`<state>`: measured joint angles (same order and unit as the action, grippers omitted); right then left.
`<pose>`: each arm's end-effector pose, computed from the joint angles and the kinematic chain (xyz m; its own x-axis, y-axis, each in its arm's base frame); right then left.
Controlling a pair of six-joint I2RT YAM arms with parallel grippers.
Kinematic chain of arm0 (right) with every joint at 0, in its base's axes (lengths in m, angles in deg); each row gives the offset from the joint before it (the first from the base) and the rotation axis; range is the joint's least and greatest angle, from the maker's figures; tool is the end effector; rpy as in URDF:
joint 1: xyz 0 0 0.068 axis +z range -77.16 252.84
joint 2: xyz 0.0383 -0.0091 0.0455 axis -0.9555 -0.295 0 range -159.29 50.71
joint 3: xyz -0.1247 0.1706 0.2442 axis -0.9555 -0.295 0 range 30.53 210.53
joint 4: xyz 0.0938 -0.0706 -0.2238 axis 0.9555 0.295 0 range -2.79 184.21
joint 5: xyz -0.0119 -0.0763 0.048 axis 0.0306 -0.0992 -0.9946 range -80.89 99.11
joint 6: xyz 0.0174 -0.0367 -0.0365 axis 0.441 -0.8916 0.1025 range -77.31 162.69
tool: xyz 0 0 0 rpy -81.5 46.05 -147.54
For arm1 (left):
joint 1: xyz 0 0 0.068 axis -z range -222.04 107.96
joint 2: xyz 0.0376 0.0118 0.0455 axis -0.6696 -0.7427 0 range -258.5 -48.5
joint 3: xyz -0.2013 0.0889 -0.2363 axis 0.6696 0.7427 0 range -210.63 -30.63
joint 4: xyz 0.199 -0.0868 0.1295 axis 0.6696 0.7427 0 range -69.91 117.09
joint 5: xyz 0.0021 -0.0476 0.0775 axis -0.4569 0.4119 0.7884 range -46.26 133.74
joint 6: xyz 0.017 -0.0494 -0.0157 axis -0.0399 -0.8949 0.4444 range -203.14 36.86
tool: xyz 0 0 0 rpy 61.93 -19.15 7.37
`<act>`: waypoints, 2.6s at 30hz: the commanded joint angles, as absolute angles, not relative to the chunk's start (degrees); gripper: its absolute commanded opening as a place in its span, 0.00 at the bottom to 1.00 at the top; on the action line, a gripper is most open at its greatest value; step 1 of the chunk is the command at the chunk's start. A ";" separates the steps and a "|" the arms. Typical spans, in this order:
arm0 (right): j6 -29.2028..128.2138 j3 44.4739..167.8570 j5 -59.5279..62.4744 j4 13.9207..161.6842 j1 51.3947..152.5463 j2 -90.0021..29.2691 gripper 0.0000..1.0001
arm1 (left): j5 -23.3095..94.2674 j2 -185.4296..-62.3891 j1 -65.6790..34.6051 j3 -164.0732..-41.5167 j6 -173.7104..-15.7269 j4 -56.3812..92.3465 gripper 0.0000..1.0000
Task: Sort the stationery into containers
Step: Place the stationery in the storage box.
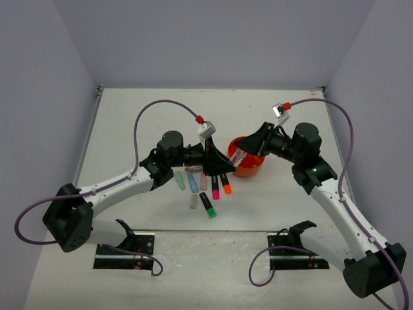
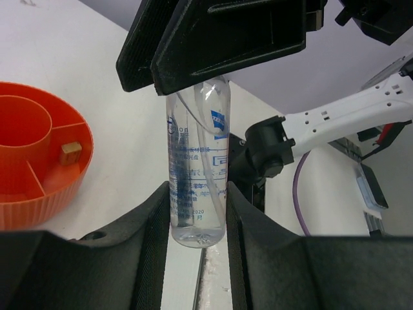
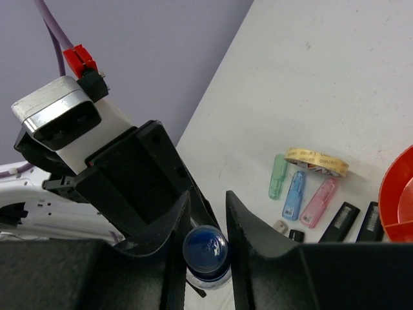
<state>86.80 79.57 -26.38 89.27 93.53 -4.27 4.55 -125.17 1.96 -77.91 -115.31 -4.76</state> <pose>0.1631 0.0843 0.3927 -0.6682 0.3535 -0.6546 -0.5019 0.4354 0.7474 0.1883 -0.2140 0.3491 -0.5761 -0.0173 -0.8172 0.8090 0.1309 -0.5731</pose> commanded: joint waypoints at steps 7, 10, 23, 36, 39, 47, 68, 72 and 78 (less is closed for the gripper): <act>83.25 78.16 -16.48 87.83 94.25 -1.19 0.00 | 22.48 -123.35 1.91 -82.81 -111.06 10.58 1.00; 80.38 79.21 -10.80 89.79 94.20 -1.39 0.00 | 36.06 -121.29 1.91 -84.60 -109.89 23.92 1.00; 68.46 76.62 3.02 77.02 95.38 -13.04 0.00 | 68.24 -102.13 1.82 -87.84 -111.34 56.11 1.00; 66.65 74.64 5.80 71.85 97.78 -20.27 0.00 | 72.03 -91.03 1.82 -80.29 -110.51 58.27 1.00; 65.25 73.99 8.23 71.47 99.04 -20.21 0.00 | 71.89 -90.65 1.82 -80.30 -109.97 57.90 1.00; 63.10 74.39 12.79 72.09 102.18 -22.75 0.00 | 70.63 -91.22 1.91 -79.59 -109.51 57.18 1.00; 62.43 75.08 16.85 75.72 105.58 -21.02 0.45 | 69.49 -91.42 1.82 -79.12 -108.98 56.41 1.00; 62.62 75.79 17.56 77.37 106.49 -19.10 0.56 | 69.76 -91.57 1.82 -79.14 -109.14 56.56 1.00; 63.16 77.26 18.50 81.97 106.77 -13.40 0.70 | 72.42 -92.52 1.82 -79.58 -111.03 57.76 1.00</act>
<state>62.96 74.12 15.83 79.68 106.40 -18.46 69.65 -91.83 1.89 -79.47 -110.36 58.41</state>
